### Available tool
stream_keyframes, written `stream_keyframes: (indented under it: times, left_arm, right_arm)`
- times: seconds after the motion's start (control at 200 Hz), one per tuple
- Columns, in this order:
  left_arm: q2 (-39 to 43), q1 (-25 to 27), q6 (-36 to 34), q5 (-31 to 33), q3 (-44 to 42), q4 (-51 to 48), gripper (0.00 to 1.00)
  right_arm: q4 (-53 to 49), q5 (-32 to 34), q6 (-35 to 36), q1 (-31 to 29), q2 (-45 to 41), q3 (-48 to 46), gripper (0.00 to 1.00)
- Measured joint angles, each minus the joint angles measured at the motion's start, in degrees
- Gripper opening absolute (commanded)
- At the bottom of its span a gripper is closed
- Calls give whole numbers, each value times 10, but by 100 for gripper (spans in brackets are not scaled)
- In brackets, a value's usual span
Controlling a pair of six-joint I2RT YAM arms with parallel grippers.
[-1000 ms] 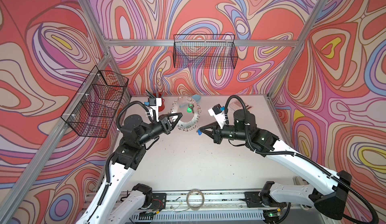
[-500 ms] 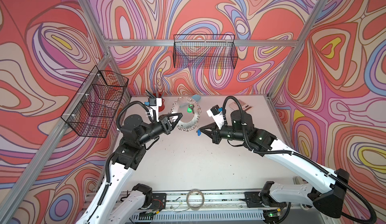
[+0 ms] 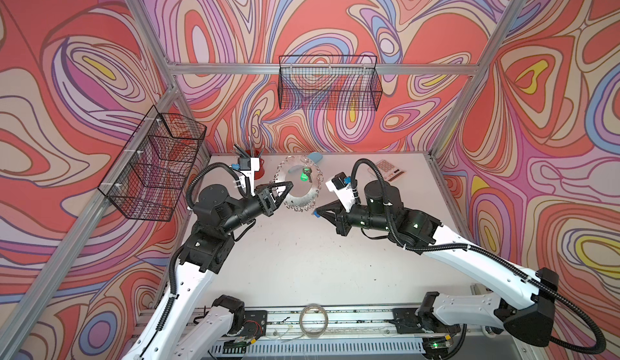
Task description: Put the keys on the keyring
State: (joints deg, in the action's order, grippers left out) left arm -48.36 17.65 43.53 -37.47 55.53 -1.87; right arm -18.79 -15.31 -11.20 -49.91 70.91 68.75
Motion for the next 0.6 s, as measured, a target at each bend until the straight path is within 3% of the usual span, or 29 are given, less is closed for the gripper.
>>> stream_keyframes:
  times: [0.596]
  left_arm:
    - [5,0,0,10,0,0,0]
  right_arm:
    - [-1,-32,0,-4,19,8,0]
